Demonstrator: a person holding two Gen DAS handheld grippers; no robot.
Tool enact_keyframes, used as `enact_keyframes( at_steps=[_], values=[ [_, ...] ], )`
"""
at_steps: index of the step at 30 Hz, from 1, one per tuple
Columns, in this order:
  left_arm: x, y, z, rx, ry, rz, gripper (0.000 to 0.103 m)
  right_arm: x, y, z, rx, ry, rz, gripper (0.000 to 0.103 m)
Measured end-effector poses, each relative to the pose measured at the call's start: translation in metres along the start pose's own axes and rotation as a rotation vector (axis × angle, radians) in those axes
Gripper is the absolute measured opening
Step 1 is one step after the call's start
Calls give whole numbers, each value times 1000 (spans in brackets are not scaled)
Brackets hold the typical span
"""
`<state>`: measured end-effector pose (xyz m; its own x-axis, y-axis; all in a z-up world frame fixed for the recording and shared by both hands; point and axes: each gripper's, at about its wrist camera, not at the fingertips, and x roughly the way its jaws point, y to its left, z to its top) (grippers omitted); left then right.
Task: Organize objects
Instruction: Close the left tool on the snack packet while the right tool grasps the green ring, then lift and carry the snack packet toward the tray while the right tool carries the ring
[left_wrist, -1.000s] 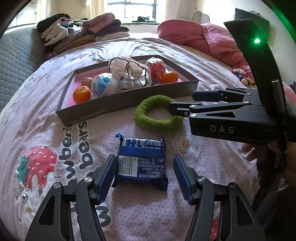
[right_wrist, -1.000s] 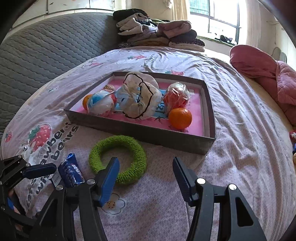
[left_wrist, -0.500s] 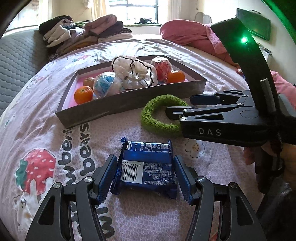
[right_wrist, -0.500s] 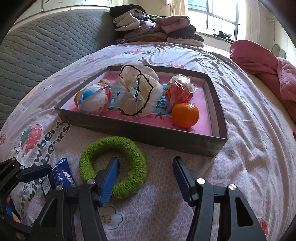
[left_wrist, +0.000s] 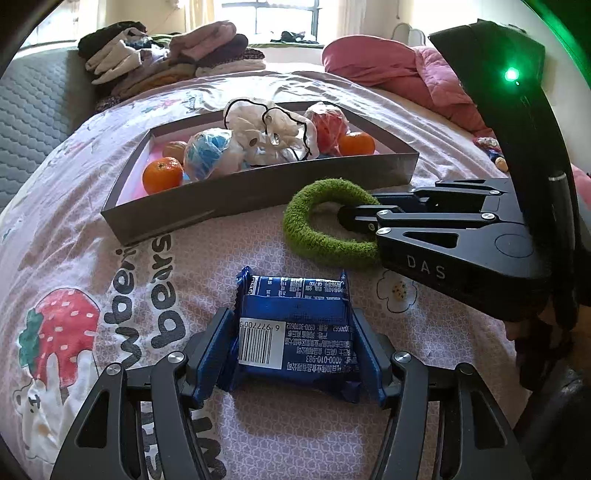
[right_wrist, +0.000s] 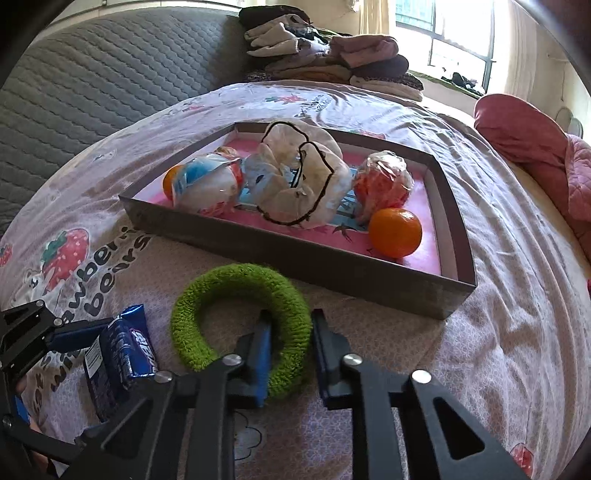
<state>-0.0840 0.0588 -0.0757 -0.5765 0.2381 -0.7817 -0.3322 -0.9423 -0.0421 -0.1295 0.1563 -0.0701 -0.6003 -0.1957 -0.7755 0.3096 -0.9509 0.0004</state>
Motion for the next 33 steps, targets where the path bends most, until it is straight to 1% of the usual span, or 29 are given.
enact_keyframes(
  at_steps=[5,12,14,16,23,28,33],
  values=[
    [-1,1,0,-6,-4,-12,61,-2,-4,0,20,-4,17,14],
    [-6,4,1,-21,-8,-22,61,-9,-11,-1,58,-14,48,14],
    [-12,3,2,-12,-31,-12,54,-13,-12,0,64,-27,50,14],
    [-17,2,4,-8,-46,-15,54,-18,-14,2,69,-45,52,14],
    [-16,5,4,-19,-40,-19,54,-29,-19,6,94,-88,61,14],
    [-21,7,6,-23,-57,-9,54,-36,-23,7,111,-115,70,14],
    [-34,7,12,-8,-106,31,54,-47,-25,12,125,-155,78,14]
  ],
)
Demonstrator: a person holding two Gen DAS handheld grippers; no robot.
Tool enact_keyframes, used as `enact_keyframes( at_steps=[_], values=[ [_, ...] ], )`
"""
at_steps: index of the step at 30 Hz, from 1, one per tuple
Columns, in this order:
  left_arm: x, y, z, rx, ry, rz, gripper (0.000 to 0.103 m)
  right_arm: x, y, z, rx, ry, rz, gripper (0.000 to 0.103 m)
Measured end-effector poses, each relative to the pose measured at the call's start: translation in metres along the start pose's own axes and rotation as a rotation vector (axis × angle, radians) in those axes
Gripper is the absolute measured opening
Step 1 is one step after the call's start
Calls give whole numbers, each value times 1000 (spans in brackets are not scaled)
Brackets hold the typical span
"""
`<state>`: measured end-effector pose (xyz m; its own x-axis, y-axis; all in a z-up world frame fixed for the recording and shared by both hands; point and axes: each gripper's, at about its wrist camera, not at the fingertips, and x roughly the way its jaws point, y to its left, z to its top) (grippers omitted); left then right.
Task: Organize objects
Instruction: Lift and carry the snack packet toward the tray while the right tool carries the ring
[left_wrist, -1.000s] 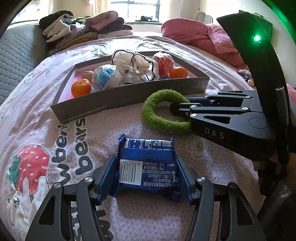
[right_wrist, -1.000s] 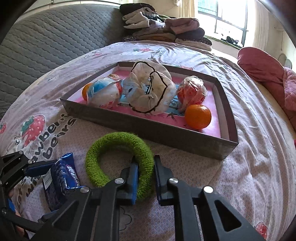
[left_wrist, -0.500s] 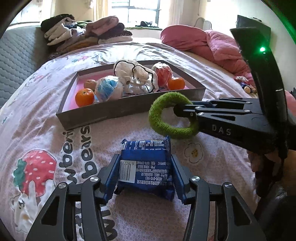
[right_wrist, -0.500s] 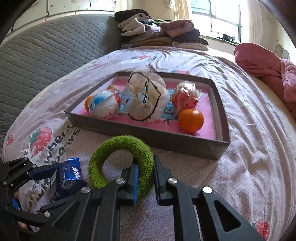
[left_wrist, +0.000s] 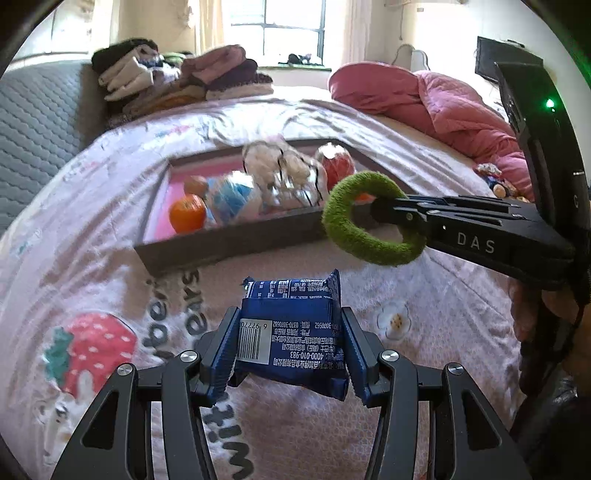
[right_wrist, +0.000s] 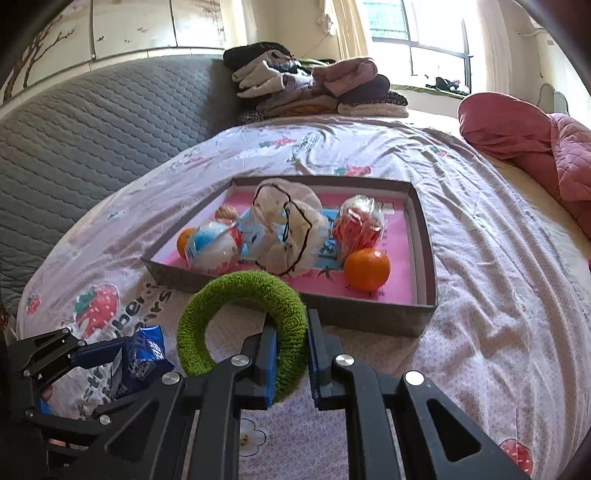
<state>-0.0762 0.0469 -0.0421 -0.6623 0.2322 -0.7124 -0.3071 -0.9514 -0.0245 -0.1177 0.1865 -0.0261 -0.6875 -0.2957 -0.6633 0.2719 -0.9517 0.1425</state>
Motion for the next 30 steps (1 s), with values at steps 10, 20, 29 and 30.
enact_keyframes(
  at_steps=[10,20,29,30],
  values=[
    [-14,9,20,-30,-41,20,54,-29,3,18,-3,-111,4,14],
    [-18,16,37,-46,-68,32,54,-34,3,22,-3,-142,-16,14],
    [-20,20,53,-35,-94,41,54,-47,0,35,-2,-202,-21,14],
    [-20,21,55,-36,-97,42,54,-48,0,37,-3,-206,-21,14]
  ],
)
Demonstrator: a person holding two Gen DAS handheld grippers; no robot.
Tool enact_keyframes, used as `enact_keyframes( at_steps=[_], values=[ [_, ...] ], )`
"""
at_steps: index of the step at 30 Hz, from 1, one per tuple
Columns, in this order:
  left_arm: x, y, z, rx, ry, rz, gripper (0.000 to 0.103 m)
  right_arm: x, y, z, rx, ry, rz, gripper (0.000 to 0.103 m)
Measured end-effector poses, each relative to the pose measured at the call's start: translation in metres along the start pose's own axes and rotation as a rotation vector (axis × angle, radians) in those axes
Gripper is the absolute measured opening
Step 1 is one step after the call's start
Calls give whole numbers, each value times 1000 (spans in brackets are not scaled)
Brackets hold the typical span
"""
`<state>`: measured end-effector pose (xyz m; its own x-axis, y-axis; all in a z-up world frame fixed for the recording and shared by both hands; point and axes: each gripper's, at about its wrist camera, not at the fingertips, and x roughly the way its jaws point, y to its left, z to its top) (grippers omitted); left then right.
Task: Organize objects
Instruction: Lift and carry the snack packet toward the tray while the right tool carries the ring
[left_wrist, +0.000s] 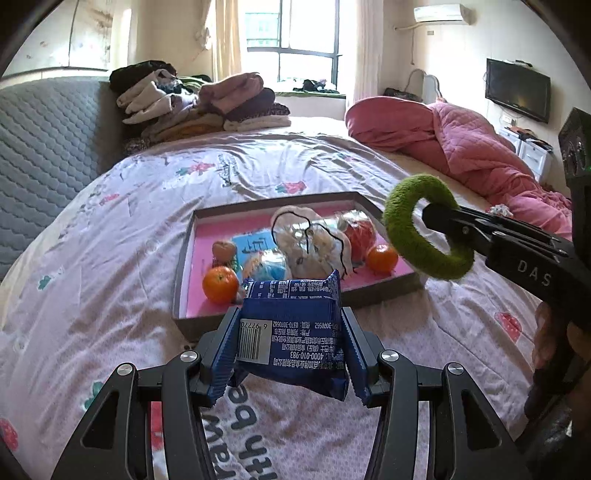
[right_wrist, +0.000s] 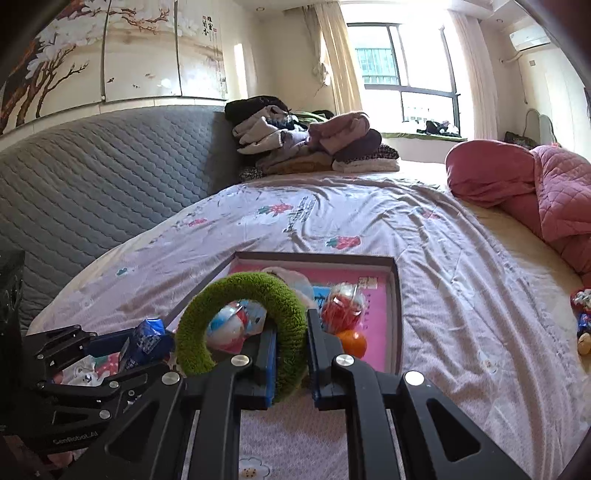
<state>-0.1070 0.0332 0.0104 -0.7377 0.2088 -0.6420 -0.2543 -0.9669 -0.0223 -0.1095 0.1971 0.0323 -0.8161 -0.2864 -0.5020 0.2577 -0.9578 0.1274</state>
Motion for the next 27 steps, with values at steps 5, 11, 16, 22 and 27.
enact_keyframes(
  at_steps=[5,11,16,22,27],
  values=[
    [2,5,14,7,-23,16,54,0,-1,11,-5,-18,-6,14],
    [10,15,29,7,-39,36,54,-1,-2,28,-22,-50,-18,14],
    [17,31,48,-12,-44,50,54,-1,-10,36,-21,-63,-34,14],
    [25,46,70,-11,-69,77,54,10,-17,43,-20,-58,-50,14],
    [39,58,79,-21,-74,91,54,19,-22,48,-17,-57,-63,14]
  ],
)
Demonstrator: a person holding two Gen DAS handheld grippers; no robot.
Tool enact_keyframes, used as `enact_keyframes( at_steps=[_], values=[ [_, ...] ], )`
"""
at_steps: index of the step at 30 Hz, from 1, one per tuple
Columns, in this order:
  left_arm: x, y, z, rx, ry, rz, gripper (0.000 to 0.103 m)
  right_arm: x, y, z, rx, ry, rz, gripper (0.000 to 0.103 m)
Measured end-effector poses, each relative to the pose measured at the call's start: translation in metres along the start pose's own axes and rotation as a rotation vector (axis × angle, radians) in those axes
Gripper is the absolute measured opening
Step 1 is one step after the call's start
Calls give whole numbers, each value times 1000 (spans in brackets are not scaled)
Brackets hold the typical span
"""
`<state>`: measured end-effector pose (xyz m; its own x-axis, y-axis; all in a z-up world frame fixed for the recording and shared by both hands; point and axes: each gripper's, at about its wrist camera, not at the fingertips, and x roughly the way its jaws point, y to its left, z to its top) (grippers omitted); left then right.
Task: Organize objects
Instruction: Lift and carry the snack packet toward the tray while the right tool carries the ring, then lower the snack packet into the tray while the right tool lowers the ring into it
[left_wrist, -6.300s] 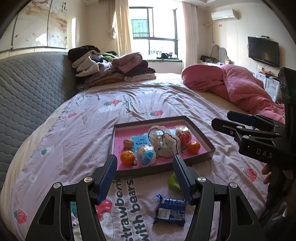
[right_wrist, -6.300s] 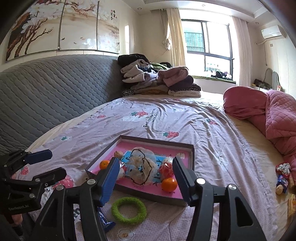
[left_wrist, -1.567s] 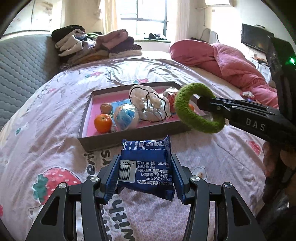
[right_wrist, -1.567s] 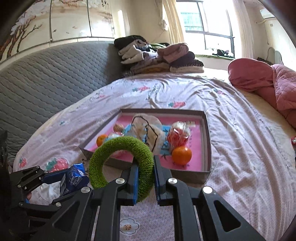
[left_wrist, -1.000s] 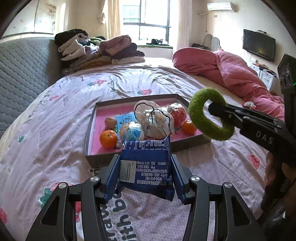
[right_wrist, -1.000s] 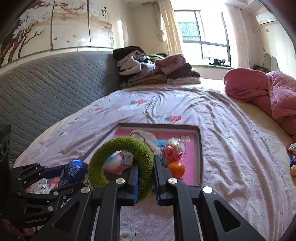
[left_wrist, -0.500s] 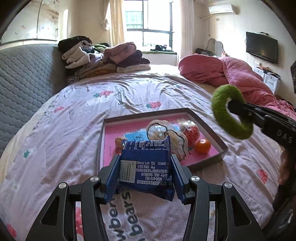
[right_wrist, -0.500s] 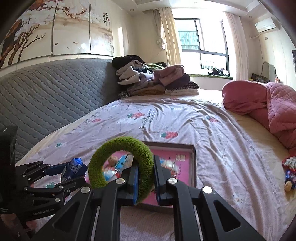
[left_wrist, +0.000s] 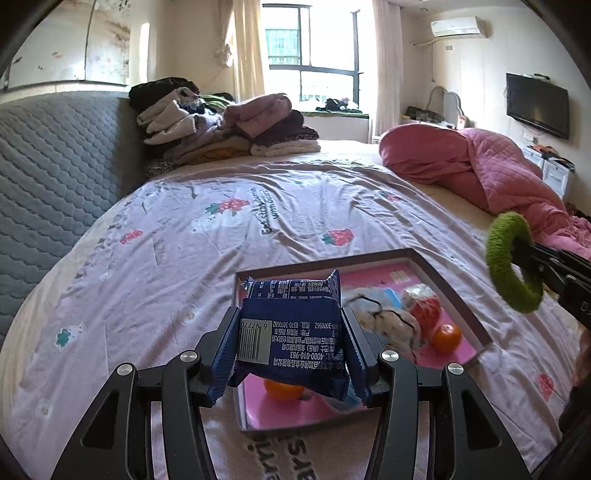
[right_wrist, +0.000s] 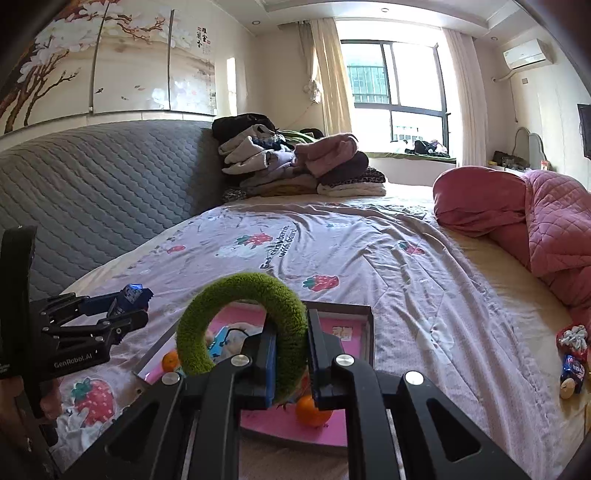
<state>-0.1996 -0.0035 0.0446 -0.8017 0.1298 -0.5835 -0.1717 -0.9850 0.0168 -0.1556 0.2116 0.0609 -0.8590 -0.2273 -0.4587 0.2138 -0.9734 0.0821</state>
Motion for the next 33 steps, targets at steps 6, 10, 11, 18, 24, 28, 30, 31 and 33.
enact_keyframes(
  at_steps=[6,10,11,18,24,28,30,31,33],
  values=[
    [30,13,-5,-18,39,8,54,14,-3,1,-12,19,-13,14],
    [53,20,-15,-28,80,20,54,25,-2,-5,-19,44,-16,14],
    [60,22,-18,-33,95,27,54,28,-2,-7,-22,55,-11,14],
    [79,29,-34,-50,157,32,54,44,-4,-23,-23,121,-19,14],
    [70,20,-43,-31,143,34,54,51,1,-34,-41,147,-21,14],
    [69,10,-51,-11,153,20,54,59,7,-43,-62,171,-32,14],
    [69,4,-54,6,153,19,54,62,10,-46,-73,177,-37,14],
    [68,0,-55,26,144,36,54,64,11,-49,-83,179,-45,14],
    [67,-3,-55,31,141,36,54,67,14,-52,-106,181,-61,14]
  ],
)
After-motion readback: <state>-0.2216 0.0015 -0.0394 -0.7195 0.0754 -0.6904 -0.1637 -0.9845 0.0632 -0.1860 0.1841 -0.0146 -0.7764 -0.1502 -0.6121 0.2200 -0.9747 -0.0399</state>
